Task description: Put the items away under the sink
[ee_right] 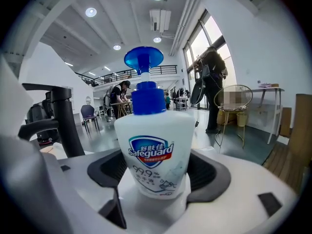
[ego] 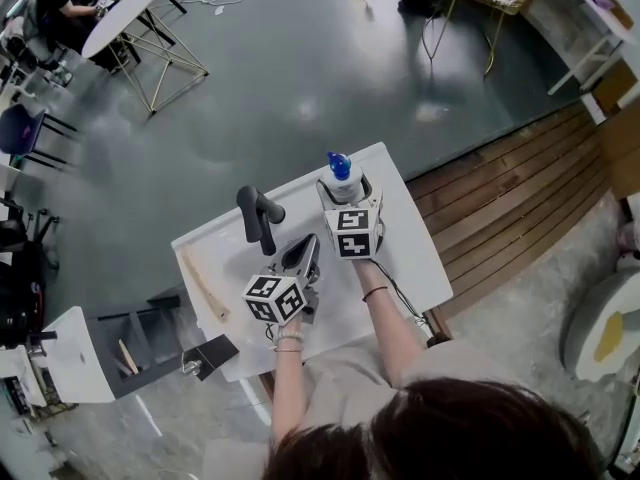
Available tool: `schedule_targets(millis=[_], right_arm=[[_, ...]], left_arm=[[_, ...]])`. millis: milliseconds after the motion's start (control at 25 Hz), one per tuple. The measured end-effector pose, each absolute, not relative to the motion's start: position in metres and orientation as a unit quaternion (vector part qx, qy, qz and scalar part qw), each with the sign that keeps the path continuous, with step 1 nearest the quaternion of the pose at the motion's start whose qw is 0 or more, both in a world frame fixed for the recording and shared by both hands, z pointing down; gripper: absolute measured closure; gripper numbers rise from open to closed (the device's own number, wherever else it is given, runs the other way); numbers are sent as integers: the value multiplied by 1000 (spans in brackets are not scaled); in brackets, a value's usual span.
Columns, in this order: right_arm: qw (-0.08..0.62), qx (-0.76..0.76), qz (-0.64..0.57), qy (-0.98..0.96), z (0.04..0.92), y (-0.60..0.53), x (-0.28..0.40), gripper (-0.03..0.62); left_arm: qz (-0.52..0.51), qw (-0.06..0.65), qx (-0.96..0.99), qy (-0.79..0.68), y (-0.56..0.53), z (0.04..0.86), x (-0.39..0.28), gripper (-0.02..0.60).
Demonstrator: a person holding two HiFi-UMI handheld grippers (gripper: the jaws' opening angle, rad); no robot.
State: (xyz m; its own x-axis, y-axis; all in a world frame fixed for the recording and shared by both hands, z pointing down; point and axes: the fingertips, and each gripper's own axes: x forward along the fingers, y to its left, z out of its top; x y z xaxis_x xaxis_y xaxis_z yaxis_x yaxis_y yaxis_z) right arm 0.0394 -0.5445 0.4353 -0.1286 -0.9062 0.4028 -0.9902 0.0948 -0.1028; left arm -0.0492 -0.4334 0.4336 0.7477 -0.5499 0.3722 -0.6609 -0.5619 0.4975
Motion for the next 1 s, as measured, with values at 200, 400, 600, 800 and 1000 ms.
schedule_targets(millis=[200, 400, 600, 800, 1000], right_arm=[[152, 649, 164, -727, 441, -545, 41, 237], [142, 647, 164, -731, 438, -543, 41, 237], [127, 634, 188, -739, 435, -539, 43, 238], [115, 627, 181, -749, 424, -535, 49, 238], [104, 609, 177, -766, 412, -526, 49, 238]], left_arm=[[90, 320, 876, -349, -435, 437, -51, 578], [94, 321, 875, -350, -432, 438, -51, 578], [94, 318, 876, -349, -427, 435, -46, 579], [92, 312, 878, -352, -422, 430, -44, 578], [85, 304, 877, -361, -414, 423, -43, 578]])
